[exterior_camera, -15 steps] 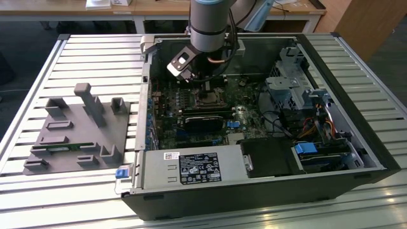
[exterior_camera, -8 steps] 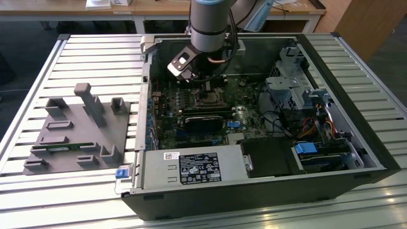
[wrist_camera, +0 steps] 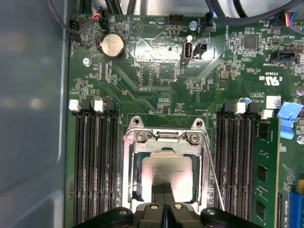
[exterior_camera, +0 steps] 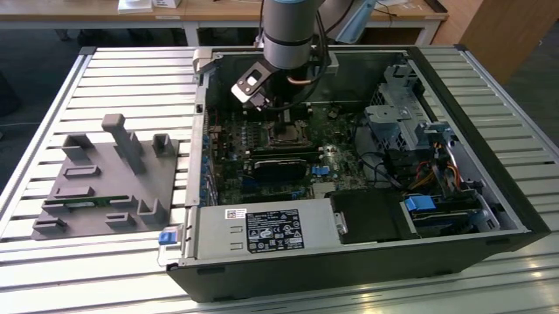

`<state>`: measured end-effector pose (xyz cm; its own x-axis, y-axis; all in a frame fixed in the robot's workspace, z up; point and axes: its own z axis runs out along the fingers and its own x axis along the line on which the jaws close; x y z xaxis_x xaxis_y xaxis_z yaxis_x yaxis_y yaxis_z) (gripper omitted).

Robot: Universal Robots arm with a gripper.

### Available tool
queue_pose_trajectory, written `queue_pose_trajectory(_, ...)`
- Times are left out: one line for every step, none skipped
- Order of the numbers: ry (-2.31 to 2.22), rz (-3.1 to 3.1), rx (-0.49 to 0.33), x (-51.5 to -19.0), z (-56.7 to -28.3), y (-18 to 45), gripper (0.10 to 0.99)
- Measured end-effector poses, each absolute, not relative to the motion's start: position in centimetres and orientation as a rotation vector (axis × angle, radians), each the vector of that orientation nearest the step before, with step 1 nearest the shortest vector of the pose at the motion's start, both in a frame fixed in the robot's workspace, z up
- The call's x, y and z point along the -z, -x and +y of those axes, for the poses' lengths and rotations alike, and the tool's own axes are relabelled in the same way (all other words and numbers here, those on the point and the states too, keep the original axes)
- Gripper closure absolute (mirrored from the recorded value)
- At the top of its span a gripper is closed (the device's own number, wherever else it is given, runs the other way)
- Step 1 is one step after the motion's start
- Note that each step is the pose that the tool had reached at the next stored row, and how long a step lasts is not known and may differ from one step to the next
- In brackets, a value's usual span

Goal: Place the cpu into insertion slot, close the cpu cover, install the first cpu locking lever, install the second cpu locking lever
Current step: 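Close the cpu cover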

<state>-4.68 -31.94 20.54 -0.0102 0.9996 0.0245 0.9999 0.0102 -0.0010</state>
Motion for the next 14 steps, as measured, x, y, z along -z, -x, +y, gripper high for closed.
queue_pose_trajectory(2.197, -2.22, 0.026, -20.75, -31.94, 4.68, 0.98)
queue_pose_trajectory(2.197, -2.22, 0.026, -20.9, -31.94, 4.68, 0.98)
queue_pose_trajectory(2.197, -2.22, 0.026, -20.93, -31.94, 4.68, 0.98)
queue_pose_trajectory(2.197, -2.22, 0.026, -20.92, -31.94, 4.68, 0.98)
queue_pose_trajectory(2.197, -2.22, 0.026, -20.92, -31.93, 4.69, 0.98)
queue_pose_trajectory(2.197, -2.22, 0.026, -20.92, -31.94, 4.73, 0.98)
queue_pose_trajectory(2.197, -2.22, 0.026, -20.91, -31.94, 4.75, 0.98)
queue_pose_trajectory(2.197, -2.22, 0.026, -20.91, -31.94, 4.76, 0.98)
queue_pose_trajectory(2.196, -2.221, 0.026, -20.91, -31.94, 4.76, 0.98)
queue_pose_trajectory(2.196, -2.22, 0.026, -20.91, -31.94, 4.76, 0.98)
queue_pose_trajectory(2.197, -2.22, 0.026, -20.91, -31.94, 4.75, 0.98)
queue_pose_trajectory(2.196, -2.22, 0.026, -20.91, -31.94, 4.71, 0.98)
queue_pose_trajectory(2.197, -2.22, 0.026, -20.91, -31.94, 4.6, 0.98)
queue_pose_trajectory(2.197, -2.22, 0.026, -20.91, -31.94, 4.46, 0.98)
